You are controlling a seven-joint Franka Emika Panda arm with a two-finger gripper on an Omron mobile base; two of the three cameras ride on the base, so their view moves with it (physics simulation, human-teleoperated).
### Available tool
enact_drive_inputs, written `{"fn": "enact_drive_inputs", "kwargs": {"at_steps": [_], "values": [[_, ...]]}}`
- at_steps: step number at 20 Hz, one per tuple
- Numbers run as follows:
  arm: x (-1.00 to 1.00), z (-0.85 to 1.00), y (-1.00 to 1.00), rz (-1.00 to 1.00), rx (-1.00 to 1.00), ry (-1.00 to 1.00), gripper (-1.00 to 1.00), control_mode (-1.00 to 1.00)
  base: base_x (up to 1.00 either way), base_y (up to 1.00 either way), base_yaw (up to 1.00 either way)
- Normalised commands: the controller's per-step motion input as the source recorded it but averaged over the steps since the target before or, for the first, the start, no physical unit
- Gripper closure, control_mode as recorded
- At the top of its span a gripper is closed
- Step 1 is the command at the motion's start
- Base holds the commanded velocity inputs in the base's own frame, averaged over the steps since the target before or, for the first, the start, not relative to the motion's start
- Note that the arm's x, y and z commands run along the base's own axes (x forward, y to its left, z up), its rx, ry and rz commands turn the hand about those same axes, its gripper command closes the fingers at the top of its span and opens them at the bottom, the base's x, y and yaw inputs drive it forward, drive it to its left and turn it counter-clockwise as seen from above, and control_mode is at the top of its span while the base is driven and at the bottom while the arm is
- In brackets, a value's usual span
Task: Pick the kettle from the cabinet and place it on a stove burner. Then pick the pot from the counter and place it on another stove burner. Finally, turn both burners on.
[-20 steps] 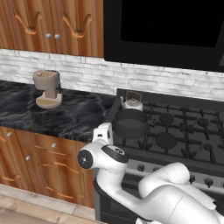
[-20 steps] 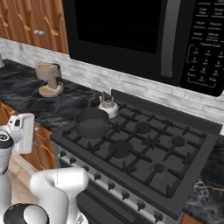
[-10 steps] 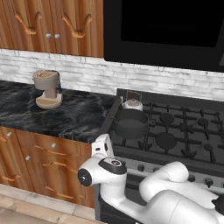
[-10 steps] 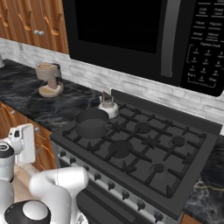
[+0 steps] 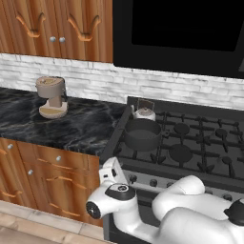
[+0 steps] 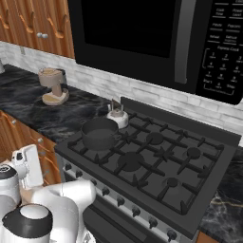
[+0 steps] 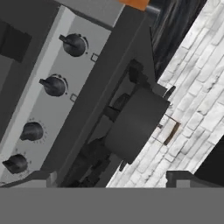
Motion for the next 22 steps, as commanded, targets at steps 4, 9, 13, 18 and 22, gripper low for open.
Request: {"fn": "enact_drive_inputs", "kwargs": {"at_steps": [4,9,13,18,22], "values": [[0.00,-0.18,0.12,0.00,-0.18,0.05,-1.00,-1.00,0.00,0.00,0.00],[0.00,-0.04,0.09,0.00,-0.19,0.06,-1.00,-1.00,0.00,0.00,0.00],[0.00,0.00,0.00,0.00,-0.19,0.06,-1.00,-1.00,0.00,0.00,0.00],[-0.05,-0.05,0.00,-0.05,-0.15,0.08,-1.00,-1.00,0.00,0.00,0.00],[-0.08,-0.17,-0.02,-0.04,-0.09,0.07,-1.00,-1.00,0.00,0.00,0.00]]}}
